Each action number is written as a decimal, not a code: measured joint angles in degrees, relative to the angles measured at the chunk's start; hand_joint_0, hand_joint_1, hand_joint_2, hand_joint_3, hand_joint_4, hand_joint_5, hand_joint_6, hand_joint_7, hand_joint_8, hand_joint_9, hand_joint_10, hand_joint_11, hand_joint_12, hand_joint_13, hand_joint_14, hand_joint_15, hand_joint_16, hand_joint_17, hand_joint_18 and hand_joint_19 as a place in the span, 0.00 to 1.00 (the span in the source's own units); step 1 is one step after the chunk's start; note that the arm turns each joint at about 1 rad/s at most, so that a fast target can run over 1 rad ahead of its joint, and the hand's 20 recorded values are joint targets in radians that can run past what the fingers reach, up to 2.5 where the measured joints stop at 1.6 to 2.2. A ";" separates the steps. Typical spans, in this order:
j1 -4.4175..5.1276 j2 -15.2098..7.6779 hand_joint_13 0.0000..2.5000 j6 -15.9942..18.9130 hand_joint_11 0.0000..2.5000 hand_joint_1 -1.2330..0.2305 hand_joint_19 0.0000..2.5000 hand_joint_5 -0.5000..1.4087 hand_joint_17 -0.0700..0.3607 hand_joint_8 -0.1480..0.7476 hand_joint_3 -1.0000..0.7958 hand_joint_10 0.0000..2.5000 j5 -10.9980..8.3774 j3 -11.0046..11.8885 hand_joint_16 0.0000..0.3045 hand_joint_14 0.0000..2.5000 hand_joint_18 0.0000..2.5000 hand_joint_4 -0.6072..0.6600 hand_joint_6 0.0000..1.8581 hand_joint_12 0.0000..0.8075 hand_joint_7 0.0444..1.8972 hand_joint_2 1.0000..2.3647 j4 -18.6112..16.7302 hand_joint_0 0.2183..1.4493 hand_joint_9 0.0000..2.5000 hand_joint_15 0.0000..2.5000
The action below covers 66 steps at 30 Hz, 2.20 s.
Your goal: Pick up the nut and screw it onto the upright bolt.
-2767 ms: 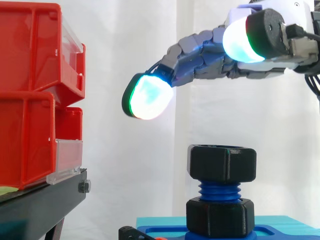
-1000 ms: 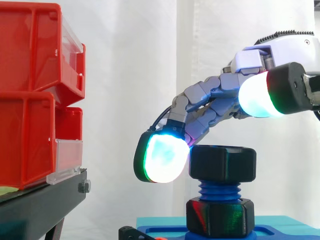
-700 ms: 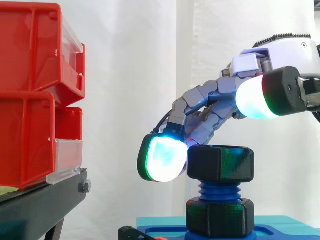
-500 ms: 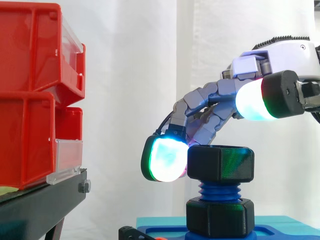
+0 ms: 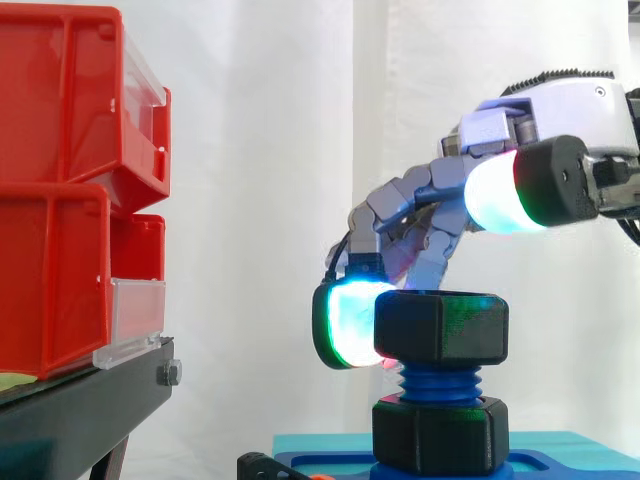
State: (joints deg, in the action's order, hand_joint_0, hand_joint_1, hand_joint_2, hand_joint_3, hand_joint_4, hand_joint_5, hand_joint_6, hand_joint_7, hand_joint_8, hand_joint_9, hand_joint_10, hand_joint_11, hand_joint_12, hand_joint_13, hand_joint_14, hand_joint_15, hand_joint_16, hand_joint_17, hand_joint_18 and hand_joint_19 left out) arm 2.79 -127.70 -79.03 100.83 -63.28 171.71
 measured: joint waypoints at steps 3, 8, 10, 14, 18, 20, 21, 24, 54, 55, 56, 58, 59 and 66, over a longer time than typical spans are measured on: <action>-0.13 0.00 0.30 0.01 0.00 0.70 0.00 0.28 0.33 0.47 0.28 0.00 0.19 0.67 0.10 0.00 0.13 0.72 0.27 0.35 0.55 0.00 0.08 0.22 0.47 0.00; -0.38 0.00 0.30 0.02 0.00 0.70 0.00 0.27 0.32 0.48 0.28 0.00 0.79 2.00 0.10 0.00 0.14 0.73 0.27 0.36 0.51 0.00 0.24 0.22 0.46 0.00; -0.51 0.00 0.28 0.02 0.00 0.70 0.00 0.23 0.34 0.49 0.28 0.00 1.09 2.65 0.11 0.00 0.12 0.71 0.27 0.38 0.42 0.00 0.48 0.21 0.41 0.00; -0.76 0.00 0.17 -0.06 0.00 0.70 0.00 0.20 0.39 0.48 0.28 0.00 1.59 3.86 0.15 0.00 0.08 0.68 0.27 0.45 0.37 0.00 0.70 0.20 0.32 0.00; -0.83 -0.03 0.02 -0.49 0.00 0.70 0.00 0.19 0.45 0.45 0.28 0.00 2.20 4.45 0.18 0.00 0.00 0.63 0.27 0.49 0.34 0.00 0.36 0.18 0.20 0.00; -0.75 -0.03 0.00 -0.65 0.00 0.71 0.00 0.19 0.46 0.44 0.28 0.00 2.32 4.51 0.19 0.00 0.00 0.62 0.27 0.48 0.34 0.00 0.30 0.18 0.13 0.00; -0.64 -0.04 0.00 -0.71 0.00 0.71 0.00 0.19 0.46 0.43 0.28 0.00 2.34 4.51 0.19 0.00 0.00 0.61 0.27 0.48 0.34 0.00 0.34 0.18 0.11 0.00; -0.26 -0.02 0.00 -0.75 0.00 0.72 0.00 0.18 0.46 0.43 0.28 0.00 2.25 4.50 0.19 0.00 0.00 0.61 0.27 0.47 0.34 0.00 0.68 0.17 0.07 0.00; 0.64 -0.01 0.00 -0.05 0.00 0.70 0.00 0.19 0.45 0.45 0.28 0.00 2.11 1.69 0.18 0.00 0.00 0.63 0.27 0.47 0.35 0.00 0.79 0.17 0.12 0.00; 0.56 -0.02 0.00 -0.05 0.00 0.70 0.00 0.19 0.45 0.45 0.28 0.00 2.13 1.69 0.18 0.00 0.00 0.63 0.27 0.47 0.35 0.00 0.85 0.17 0.12 0.00; 0.50 -0.02 0.00 -0.05 0.00 0.70 0.00 0.19 0.45 0.45 0.28 0.00 2.14 1.69 0.18 0.00 0.00 0.63 0.27 0.47 0.35 0.00 0.90 0.17 0.12 0.00; 0.40 -0.03 0.00 -0.06 0.00 0.70 0.00 0.19 0.45 0.46 0.28 0.00 2.16 1.70 0.18 0.00 0.00 0.63 0.27 0.47 0.35 0.00 1.01 0.17 0.12 0.00; 0.34 -0.03 0.00 -0.06 0.00 0.70 0.00 0.19 0.45 0.46 0.28 0.00 2.19 1.70 0.18 0.00 0.00 0.63 0.27 0.47 0.35 0.00 1.07 0.17 0.12 0.00; 0.14 -0.05 0.00 -0.17 0.00 0.70 0.00 0.19 0.44 0.46 0.28 0.00 2.26 1.48 0.18 0.00 0.00 0.63 0.27 0.47 0.35 0.00 1.33 0.17 0.14 0.00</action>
State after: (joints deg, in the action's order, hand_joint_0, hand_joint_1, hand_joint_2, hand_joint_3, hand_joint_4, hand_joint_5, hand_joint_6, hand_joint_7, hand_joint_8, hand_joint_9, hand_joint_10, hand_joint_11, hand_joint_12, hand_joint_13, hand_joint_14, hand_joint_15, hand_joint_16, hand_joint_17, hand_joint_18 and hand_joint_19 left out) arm 2.93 -127.75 -79.21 103.09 -61.81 173.04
